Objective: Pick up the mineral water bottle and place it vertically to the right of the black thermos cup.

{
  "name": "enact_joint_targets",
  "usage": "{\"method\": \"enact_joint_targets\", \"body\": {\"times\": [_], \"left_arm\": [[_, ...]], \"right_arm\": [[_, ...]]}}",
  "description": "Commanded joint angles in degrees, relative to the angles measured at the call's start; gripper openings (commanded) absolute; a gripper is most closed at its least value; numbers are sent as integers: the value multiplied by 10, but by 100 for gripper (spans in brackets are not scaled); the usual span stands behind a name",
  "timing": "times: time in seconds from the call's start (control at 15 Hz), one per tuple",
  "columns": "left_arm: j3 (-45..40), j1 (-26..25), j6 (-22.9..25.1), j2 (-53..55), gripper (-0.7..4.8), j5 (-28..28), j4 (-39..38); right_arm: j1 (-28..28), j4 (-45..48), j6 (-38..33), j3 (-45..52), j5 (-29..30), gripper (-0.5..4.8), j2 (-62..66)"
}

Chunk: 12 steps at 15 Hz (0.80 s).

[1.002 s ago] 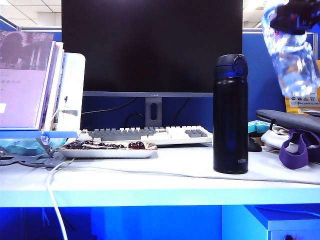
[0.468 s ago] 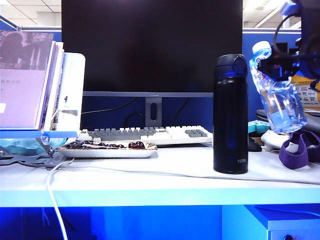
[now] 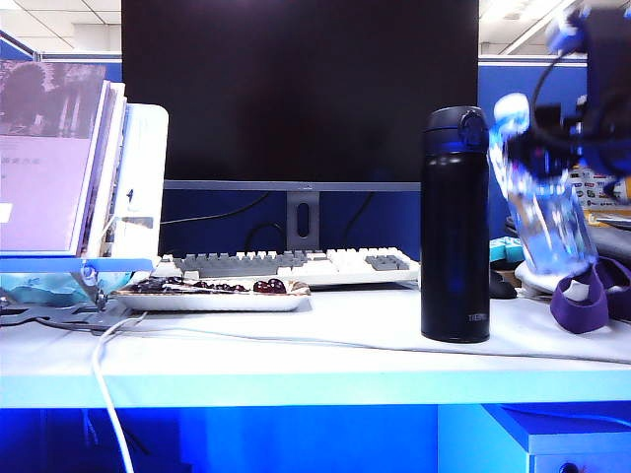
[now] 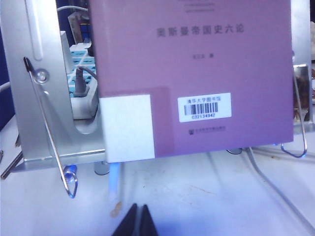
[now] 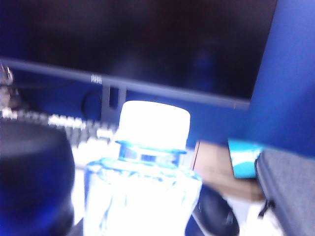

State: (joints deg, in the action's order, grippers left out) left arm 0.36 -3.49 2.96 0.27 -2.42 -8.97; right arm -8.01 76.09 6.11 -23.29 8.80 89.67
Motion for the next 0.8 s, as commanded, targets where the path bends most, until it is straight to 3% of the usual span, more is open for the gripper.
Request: {"method": "enact_joint_targets", "body": {"times": [0.07, 0.4, 0.8], "left_arm": [[0, 0, 0, -2, -3, -2, -7], [0, 0, 0, -2, -3, -2, -7], [0, 0, 0, -2, -3, -2, -7]], "right_arm": [[0, 39, -6, -9, 3, 145, 1], [0, 39, -64, -5, 9, 145, 34], [0, 40, -60, -23, 12, 144, 83]]}}
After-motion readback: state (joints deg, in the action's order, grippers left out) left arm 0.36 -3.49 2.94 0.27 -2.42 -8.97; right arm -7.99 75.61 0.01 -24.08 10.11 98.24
